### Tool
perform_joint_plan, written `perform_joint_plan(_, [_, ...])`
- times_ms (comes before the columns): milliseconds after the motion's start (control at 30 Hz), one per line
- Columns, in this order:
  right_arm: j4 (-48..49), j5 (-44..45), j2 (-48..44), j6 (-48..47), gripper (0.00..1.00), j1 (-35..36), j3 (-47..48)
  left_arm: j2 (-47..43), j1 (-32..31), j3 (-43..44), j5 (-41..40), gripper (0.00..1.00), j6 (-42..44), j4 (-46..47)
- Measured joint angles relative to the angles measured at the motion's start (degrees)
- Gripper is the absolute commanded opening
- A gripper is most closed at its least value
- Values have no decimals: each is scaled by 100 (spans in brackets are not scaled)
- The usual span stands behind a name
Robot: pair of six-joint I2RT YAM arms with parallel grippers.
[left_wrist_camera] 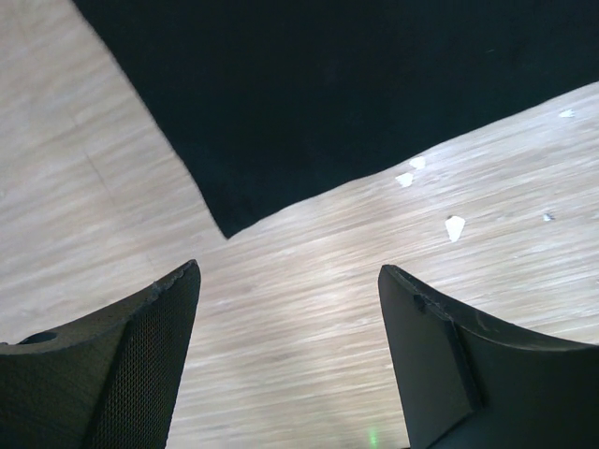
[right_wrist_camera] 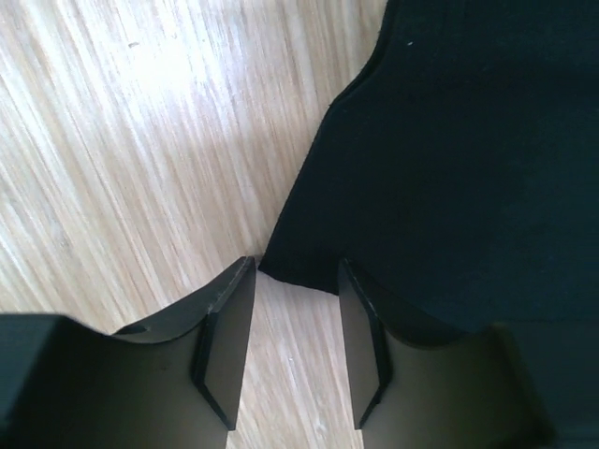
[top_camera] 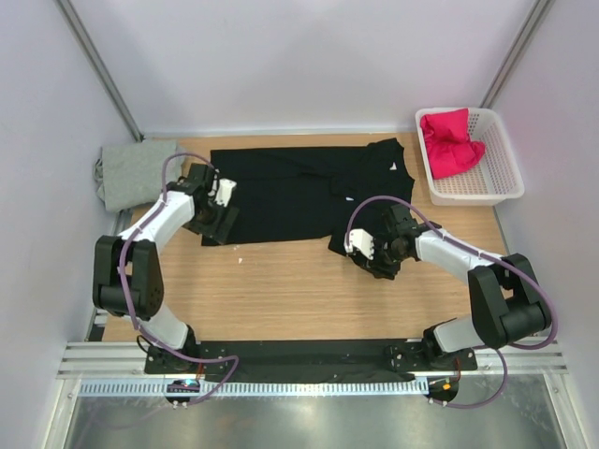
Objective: Fold and stack the t-shirts
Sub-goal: Fold the tshirt
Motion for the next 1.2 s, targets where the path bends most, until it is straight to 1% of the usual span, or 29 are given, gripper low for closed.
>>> perform_joint_plan(33, [37,2,0,7,40,0,-11,0,101,-24,13,78,-48,-22])
perform_joint_plan(100, [81,2,0,15,36,0,-20,0,326,-46,103,78,-173,-63])
perform_joint_plan(133, [101,4,0,15,29,0,-22,0,444,-46,144,77,-229,-79])
perform_joint_plan(200, [122,9,0,9,20,0,-24,0,638,-46,238,77,-348,-101])
perform_joint_plan(233, [122,15,2,7,6,0,-24,0,721,-48,273,77,-393,-120])
perform_joint_plan(267, [127,22,2,-20,2,0,-24,0,791,-55,299,77,-446,-133])
perform_joint_plan(467, [151,24,2,11,2,-13,-24,0,898,-192,516,76,-610,-223])
perform_joint_plan(733, [151,24,2,13,2,-24,-24,72,1084,-254,811,70,-702,-286])
perform_joint_plan(967, [144,39,13,35,1,-28,-9,577,1231,-197,855,67,-763,-229])
perform_joint_plan(1200, [151,48,13,107,1,-35,-9,1097,1305,96,898,65,-765,-173])
